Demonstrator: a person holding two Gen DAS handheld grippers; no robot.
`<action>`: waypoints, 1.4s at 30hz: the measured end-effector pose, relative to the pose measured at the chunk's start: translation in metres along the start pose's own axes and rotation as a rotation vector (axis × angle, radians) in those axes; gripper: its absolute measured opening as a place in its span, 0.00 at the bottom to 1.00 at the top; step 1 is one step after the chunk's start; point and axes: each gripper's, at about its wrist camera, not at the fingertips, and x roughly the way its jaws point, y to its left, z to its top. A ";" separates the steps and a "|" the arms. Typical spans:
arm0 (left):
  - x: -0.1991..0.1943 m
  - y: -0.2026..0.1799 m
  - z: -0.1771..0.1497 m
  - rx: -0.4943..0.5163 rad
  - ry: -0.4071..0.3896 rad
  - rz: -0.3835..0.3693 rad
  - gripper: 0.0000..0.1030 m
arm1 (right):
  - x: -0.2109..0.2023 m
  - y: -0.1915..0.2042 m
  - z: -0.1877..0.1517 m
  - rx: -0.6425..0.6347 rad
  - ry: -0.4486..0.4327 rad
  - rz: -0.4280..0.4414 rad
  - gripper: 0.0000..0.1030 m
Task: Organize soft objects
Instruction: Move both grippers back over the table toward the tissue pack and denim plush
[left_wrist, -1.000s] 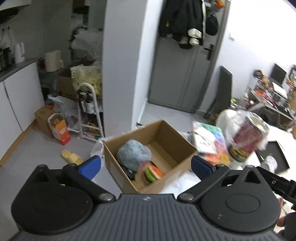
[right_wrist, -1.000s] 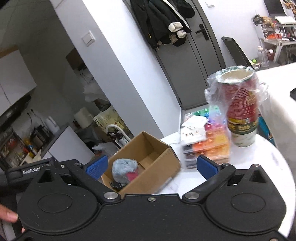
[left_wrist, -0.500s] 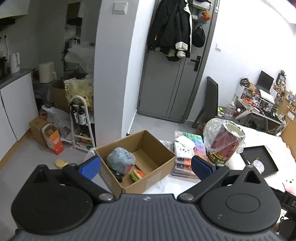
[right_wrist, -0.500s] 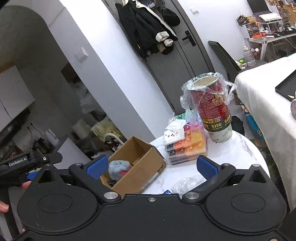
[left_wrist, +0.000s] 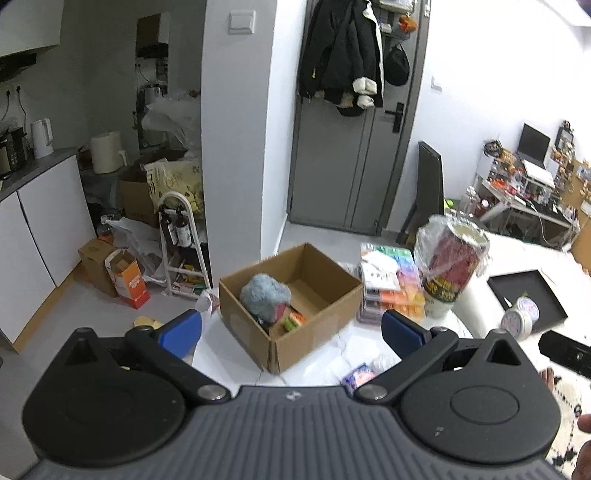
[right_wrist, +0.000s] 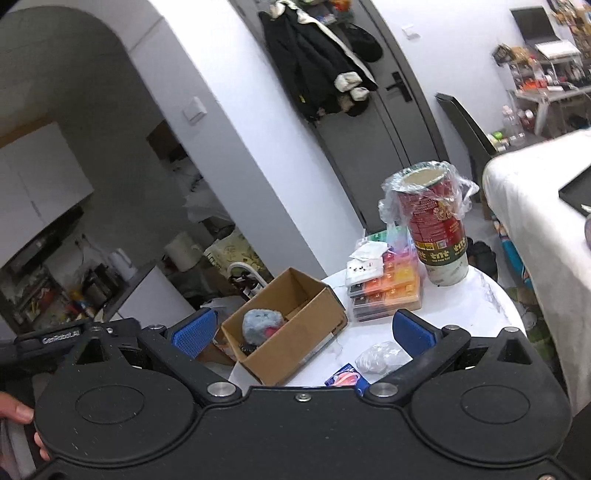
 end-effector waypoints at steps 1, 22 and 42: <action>-0.001 -0.001 -0.003 0.007 0.005 0.003 1.00 | -0.001 0.002 -0.001 -0.015 0.003 -0.008 1.00; -0.015 -0.029 -0.054 0.081 -0.018 -0.059 0.99 | -0.019 0.003 -0.019 -0.082 0.019 -0.052 1.00; 0.005 -0.050 -0.086 0.118 0.002 -0.100 0.97 | -0.011 -0.031 -0.039 -0.011 0.068 -0.068 1.00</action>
